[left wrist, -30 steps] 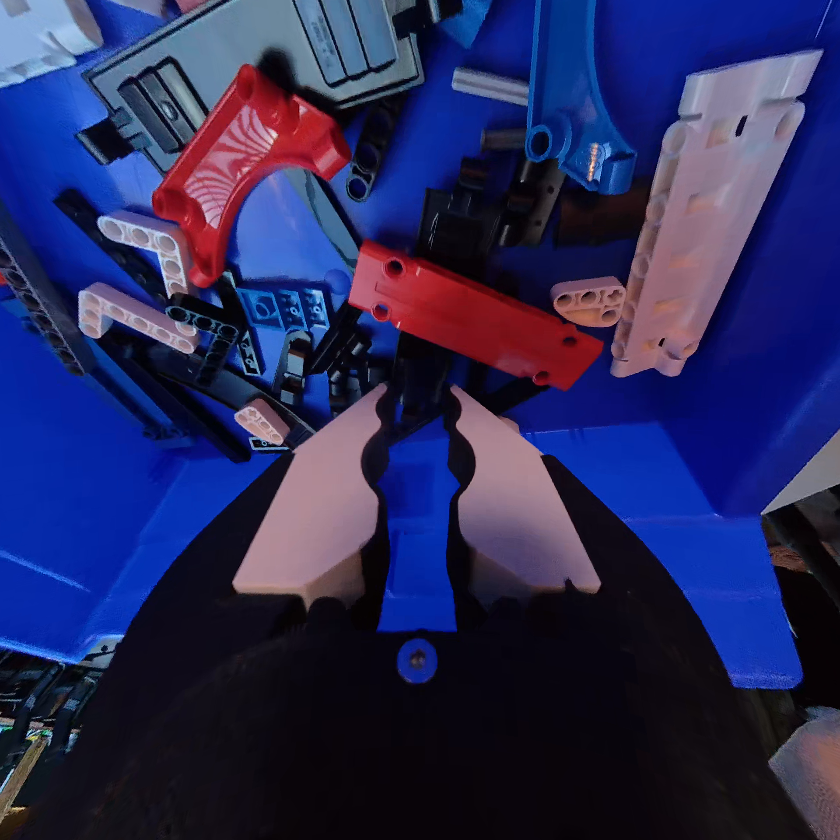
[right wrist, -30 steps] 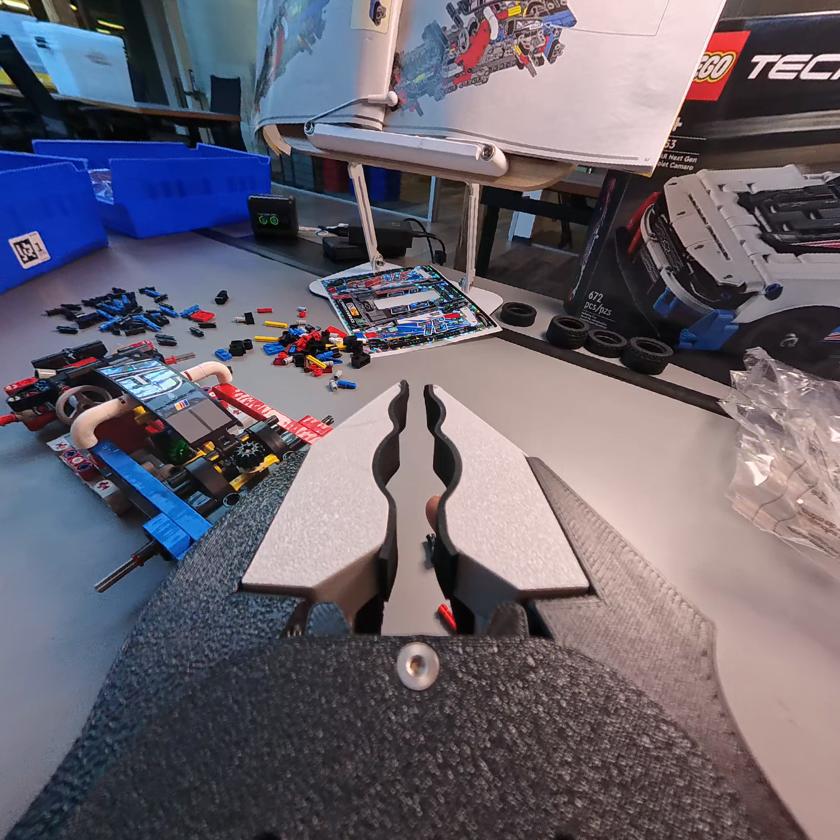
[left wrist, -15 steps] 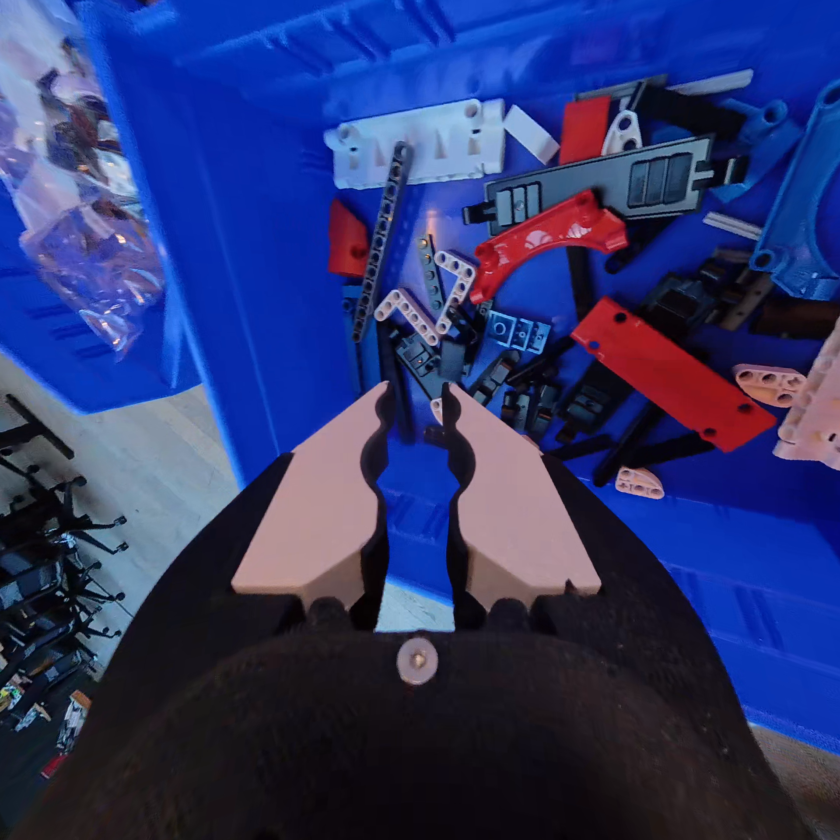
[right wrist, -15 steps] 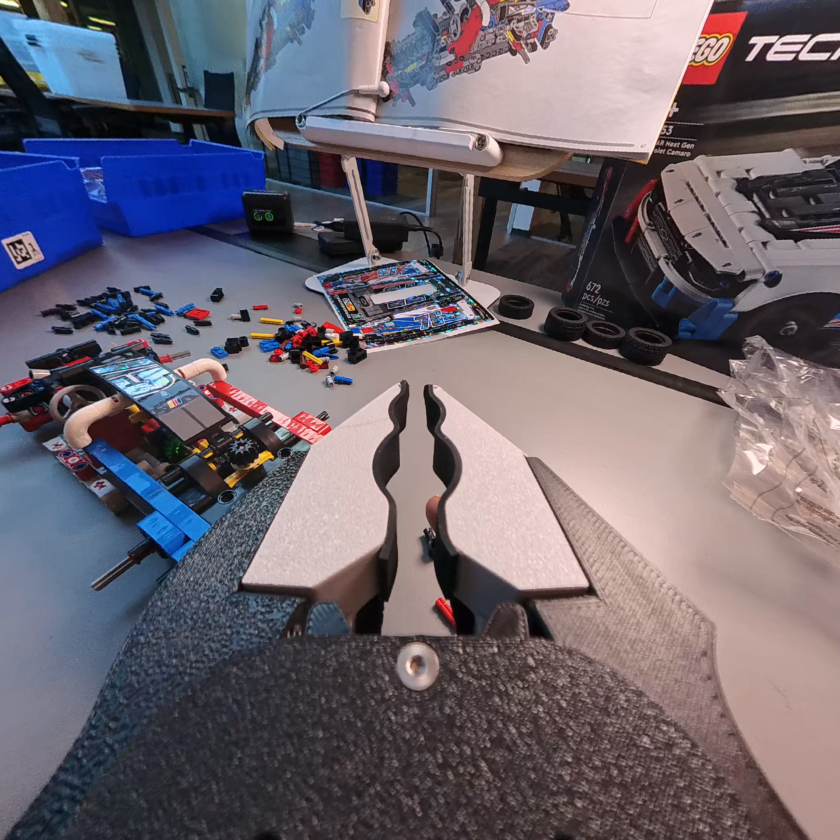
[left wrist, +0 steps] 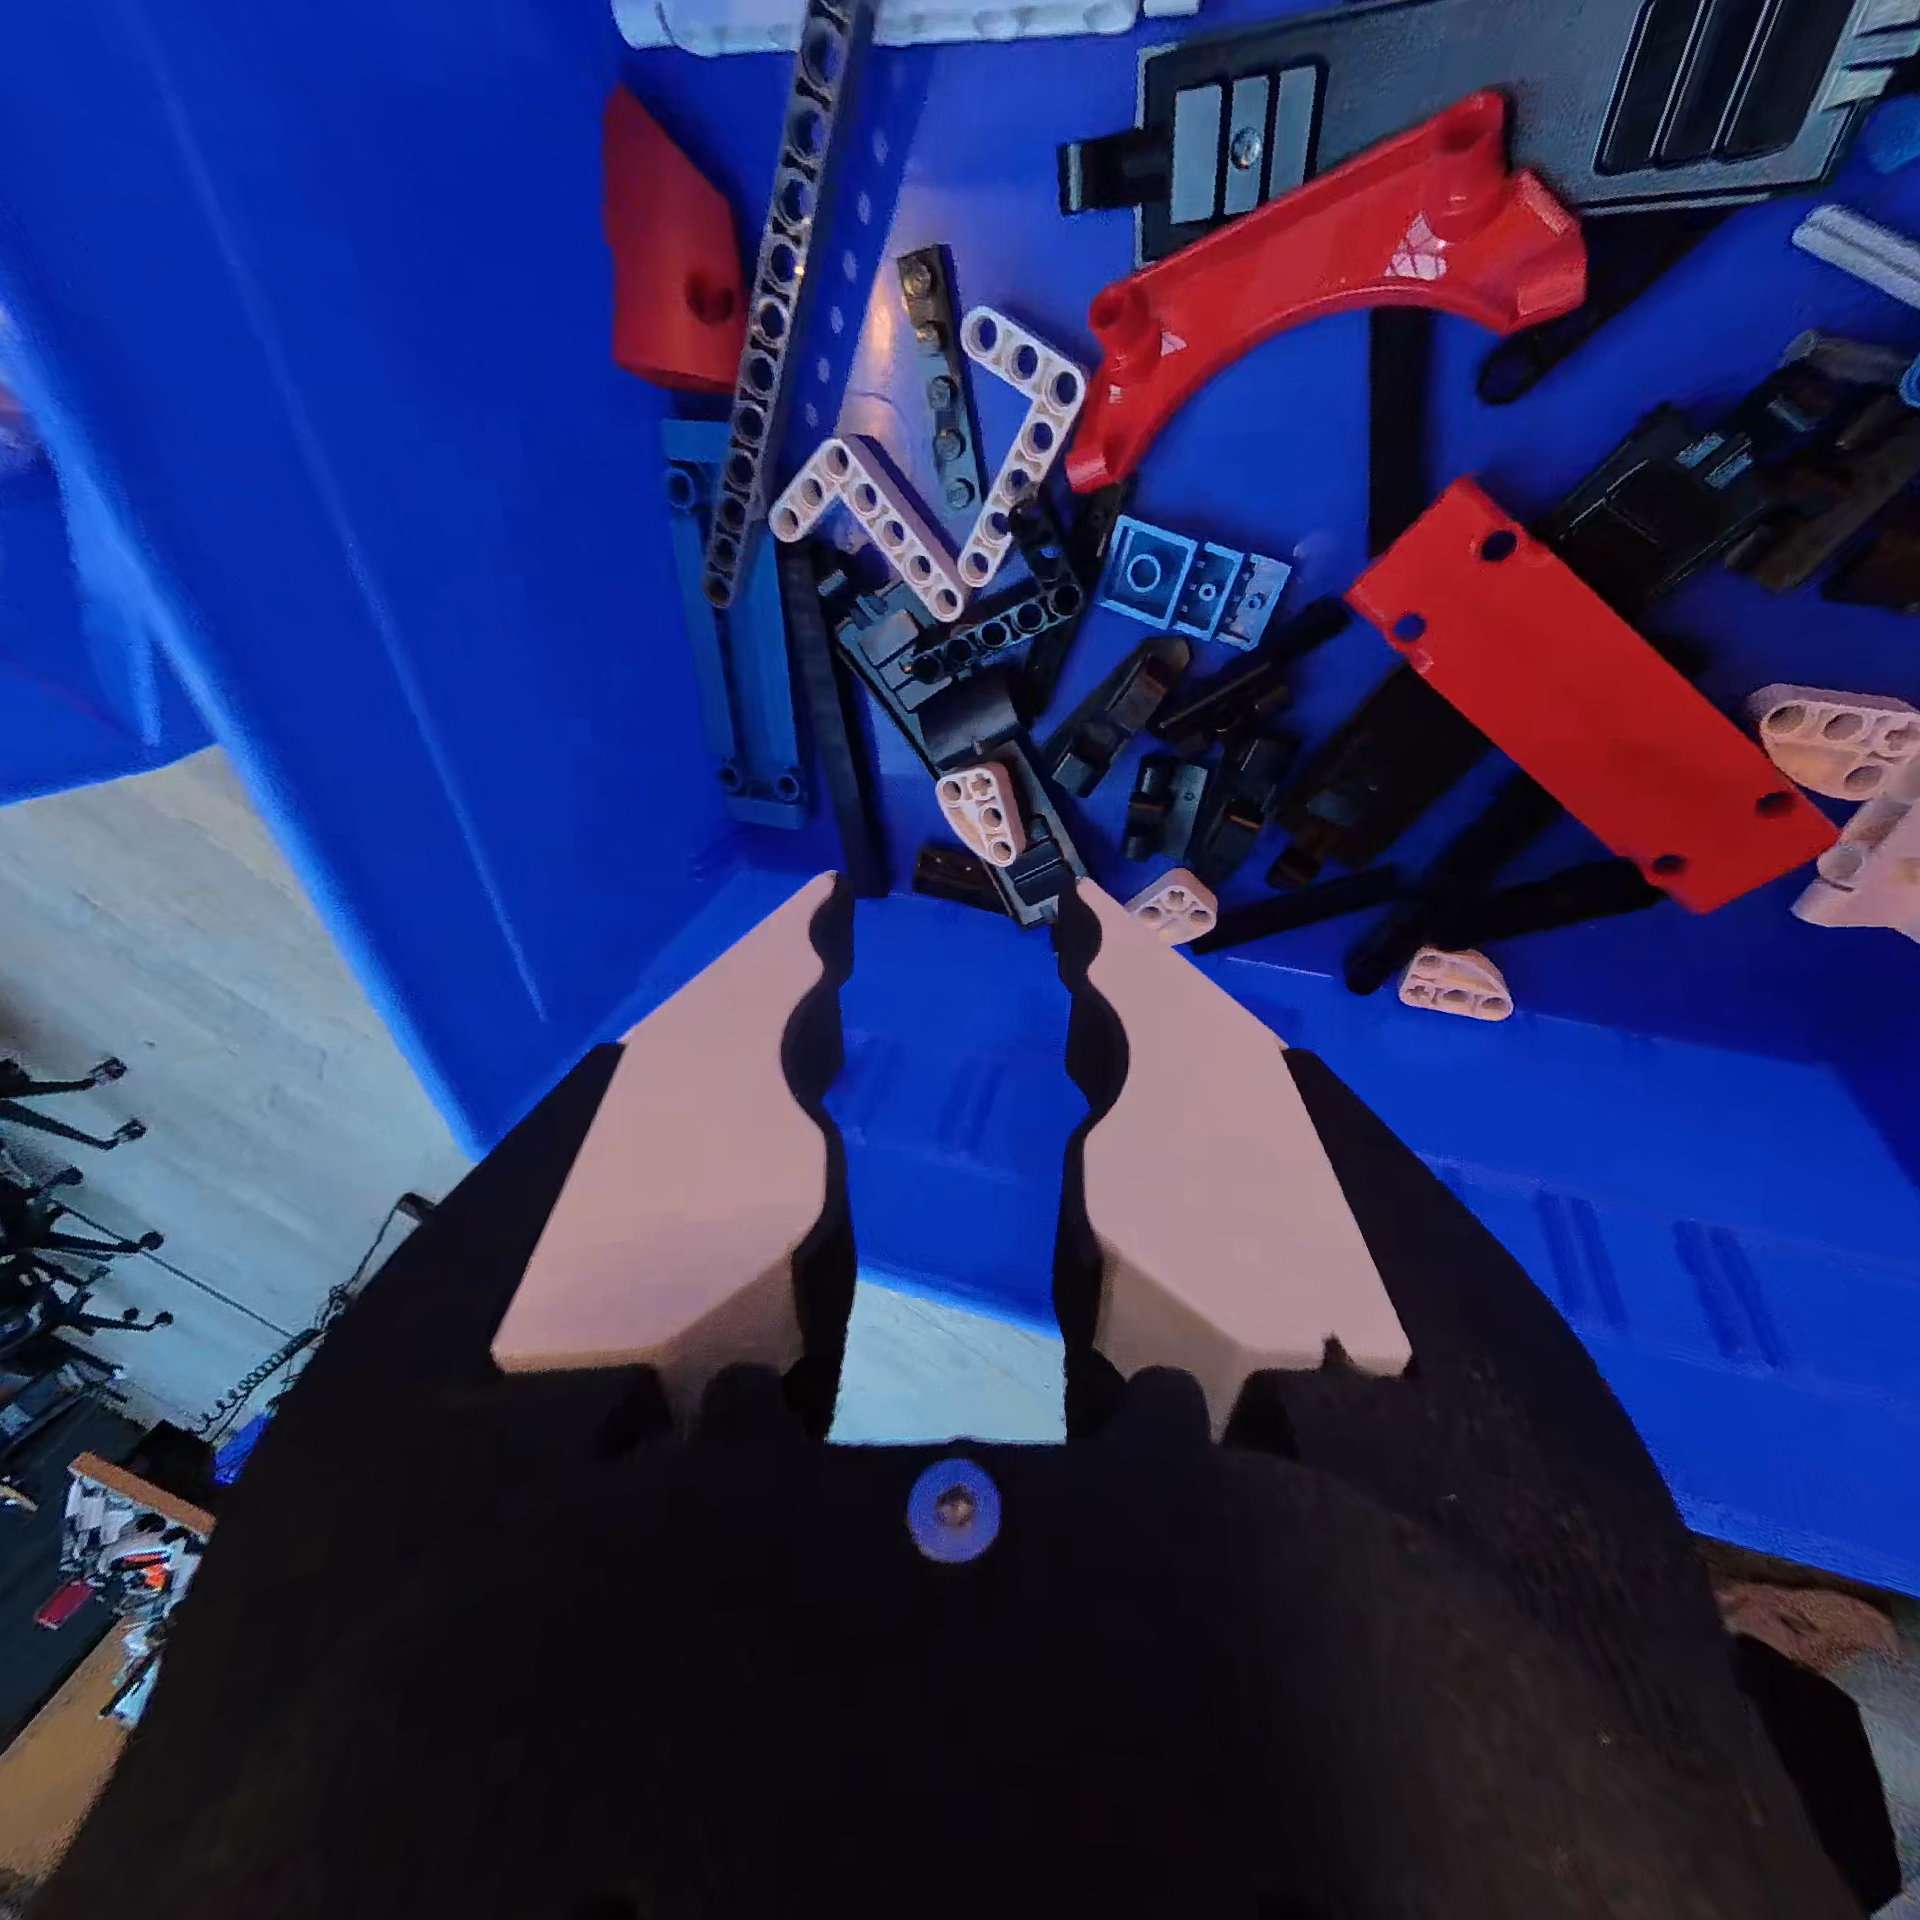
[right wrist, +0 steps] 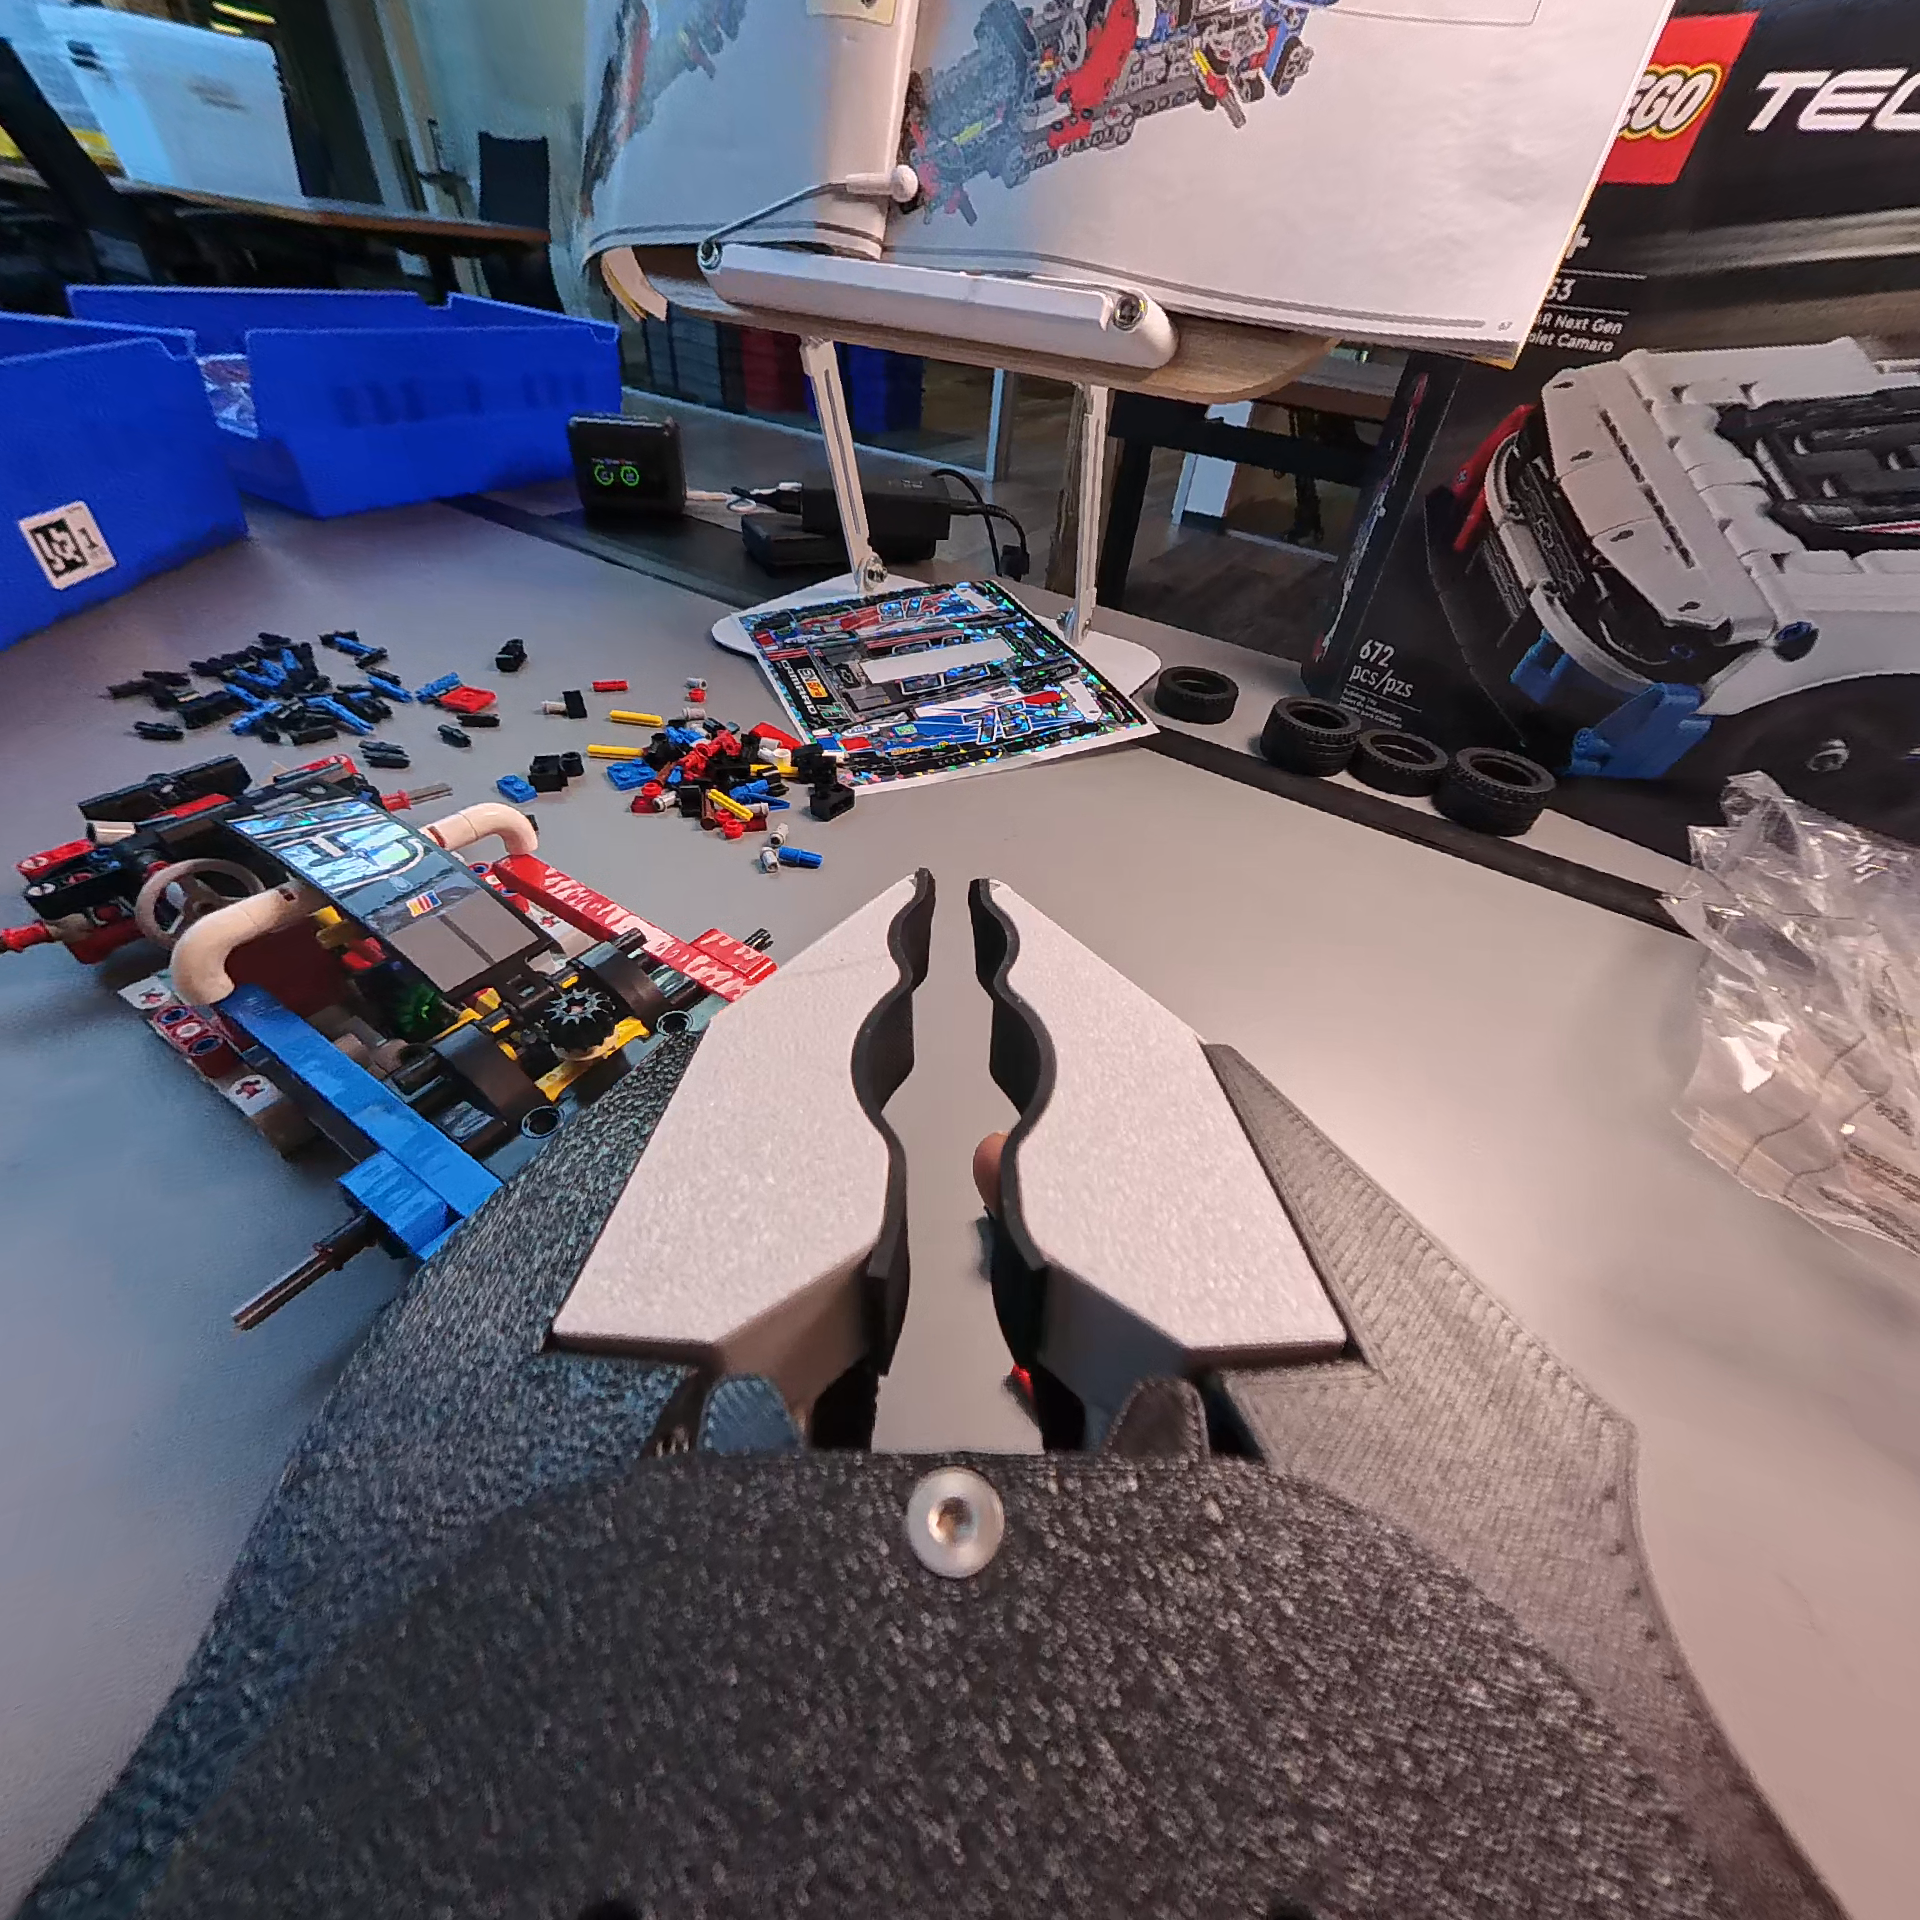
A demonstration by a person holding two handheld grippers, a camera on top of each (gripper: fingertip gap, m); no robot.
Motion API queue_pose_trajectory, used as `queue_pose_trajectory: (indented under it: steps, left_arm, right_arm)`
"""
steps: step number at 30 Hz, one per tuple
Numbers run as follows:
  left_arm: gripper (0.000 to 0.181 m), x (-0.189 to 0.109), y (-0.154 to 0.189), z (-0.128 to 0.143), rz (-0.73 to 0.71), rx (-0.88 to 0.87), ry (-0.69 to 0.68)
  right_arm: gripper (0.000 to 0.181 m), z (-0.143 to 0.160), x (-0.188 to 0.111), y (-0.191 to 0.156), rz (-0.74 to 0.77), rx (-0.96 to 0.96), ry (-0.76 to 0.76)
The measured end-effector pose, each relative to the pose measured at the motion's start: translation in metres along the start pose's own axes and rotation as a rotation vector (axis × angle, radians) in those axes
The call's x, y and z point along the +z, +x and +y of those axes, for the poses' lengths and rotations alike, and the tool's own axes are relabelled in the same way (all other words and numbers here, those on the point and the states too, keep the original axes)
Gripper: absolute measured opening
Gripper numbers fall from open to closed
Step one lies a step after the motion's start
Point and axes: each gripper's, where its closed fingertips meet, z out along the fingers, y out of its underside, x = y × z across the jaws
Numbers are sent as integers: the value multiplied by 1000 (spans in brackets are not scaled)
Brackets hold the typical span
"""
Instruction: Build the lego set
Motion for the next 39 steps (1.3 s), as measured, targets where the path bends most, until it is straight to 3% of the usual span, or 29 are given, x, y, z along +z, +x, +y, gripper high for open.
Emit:
queue_pose_trajectory:
  steps: [1,3,5,9,12,17,24,26,31,35,39]
  left_arm:
    - [40,5,5,-1,36,2,-16]
    - [48,9,24,-8,164,-10,-14]
    - [48,1,45,-29,281,-9,77]
    - [50,-16,78,-63,378,14,203]
    - [52,-4,92,-66,325,101,164]
    - [23,14,88,-73,230,142,185]
    - [0,20,20,-50,-36,17,144]
    - [14,12,19,-55,-25,-12,205]
    - [47,-17,67,-99,153,-2,449]
    - [56,-16,95,-115,228,32,474]
    - [47,0,101,-113,238,59,425]
  right_arm:
    - [6,0,0,0,2,-1,0]
    - [6,0,-1,1,5,-2,-1]
    - [6,0,-2,1,9,-1,-3]
    - [6,2,-2,1,12,-5,-8]
    - [6,2,0,0,6,-6,-12]
    - [6,4,0,0,4,-11,-17]
    - [6,5,0,0,10,-16,-23]
    - [6,5,1,-1,9,-19,-27]
    - [5,4,2,1,15,-19,-17]
    - [7,-2,-1,0,11,-14,12]
    - [13,-10,-5,-3,-12,-2,53]
